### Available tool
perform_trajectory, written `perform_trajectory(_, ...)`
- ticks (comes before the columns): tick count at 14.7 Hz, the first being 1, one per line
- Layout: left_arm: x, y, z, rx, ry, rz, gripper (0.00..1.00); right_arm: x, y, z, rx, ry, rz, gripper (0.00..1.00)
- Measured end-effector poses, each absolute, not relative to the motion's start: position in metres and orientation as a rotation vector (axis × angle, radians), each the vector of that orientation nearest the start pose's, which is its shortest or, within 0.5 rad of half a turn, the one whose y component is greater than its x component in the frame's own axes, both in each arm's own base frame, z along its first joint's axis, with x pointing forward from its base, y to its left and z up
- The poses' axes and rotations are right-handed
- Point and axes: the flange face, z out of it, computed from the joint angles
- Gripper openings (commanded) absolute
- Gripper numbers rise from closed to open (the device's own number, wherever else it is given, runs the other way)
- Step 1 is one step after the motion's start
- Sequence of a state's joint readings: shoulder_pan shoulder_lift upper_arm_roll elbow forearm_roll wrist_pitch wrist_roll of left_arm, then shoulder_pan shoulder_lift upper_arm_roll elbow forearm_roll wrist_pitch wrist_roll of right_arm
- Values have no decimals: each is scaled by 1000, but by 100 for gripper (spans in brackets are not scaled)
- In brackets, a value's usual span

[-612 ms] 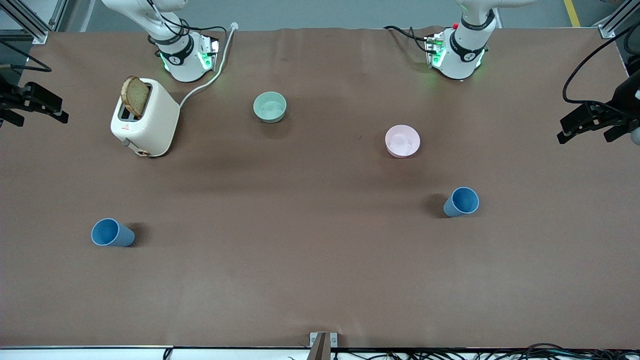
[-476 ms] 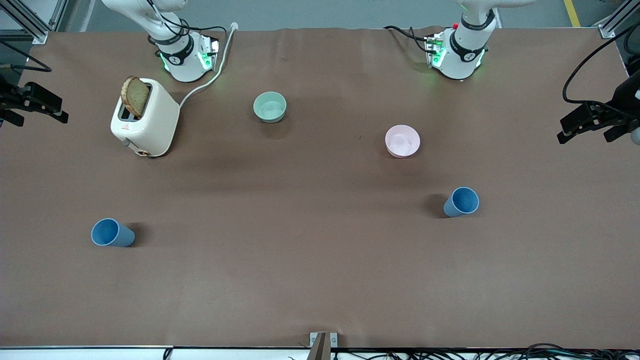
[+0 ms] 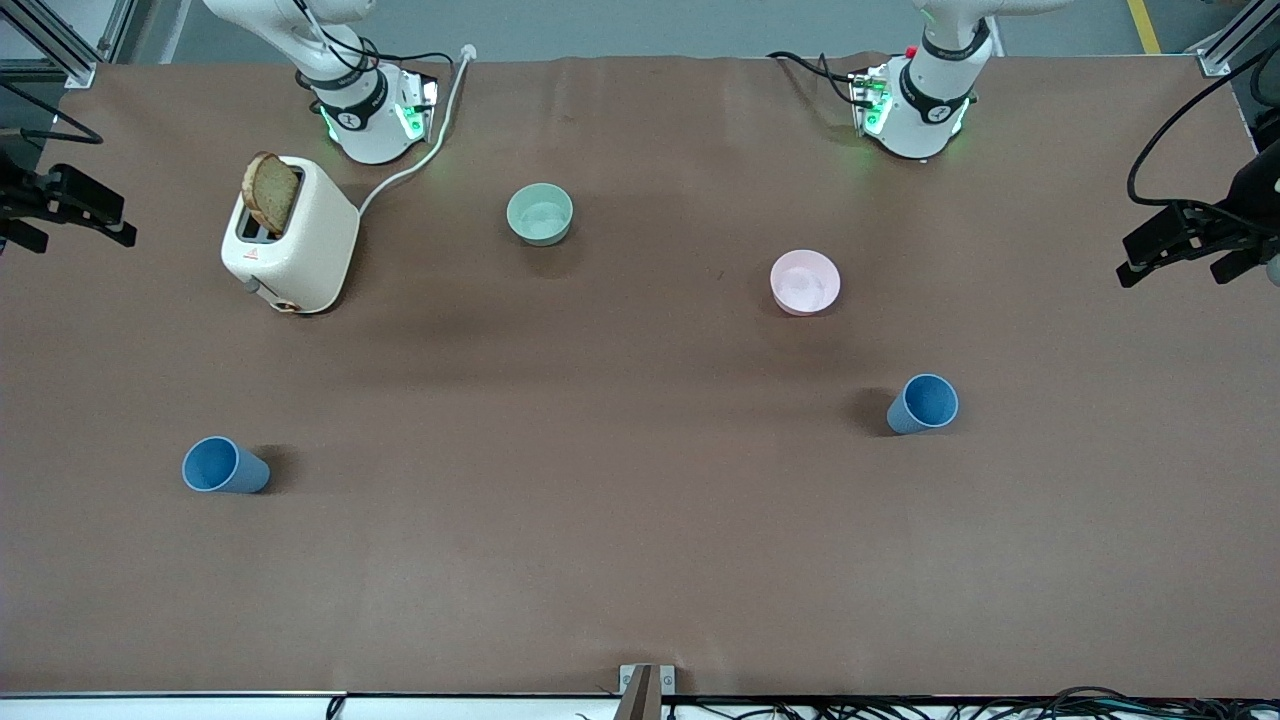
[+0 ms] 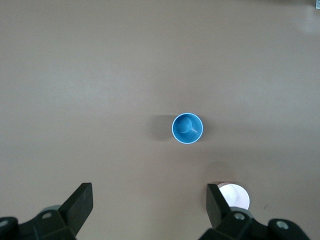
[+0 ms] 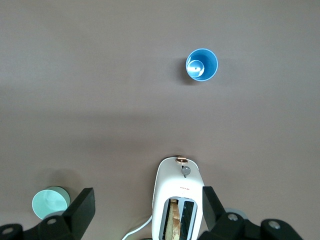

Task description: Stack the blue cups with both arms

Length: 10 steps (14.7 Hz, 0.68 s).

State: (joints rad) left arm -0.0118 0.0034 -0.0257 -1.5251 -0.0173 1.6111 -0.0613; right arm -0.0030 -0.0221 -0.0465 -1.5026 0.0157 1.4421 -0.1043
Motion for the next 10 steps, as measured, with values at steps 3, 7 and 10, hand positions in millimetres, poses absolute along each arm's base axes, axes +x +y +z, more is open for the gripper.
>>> perform_trajectory(3,562,-25,640,-3161,-30,-99,100,534,-25,657,-3120,-88,58,95)
perform_trajectory(7,568,-27,628,-3161,-26,-67,100,535,-26,658,-3121,-86,40,95)
perform_trajectory(10,573,-31,617,-3162,-14,-36,100,542,-29,654,-3124,-77,6,95)
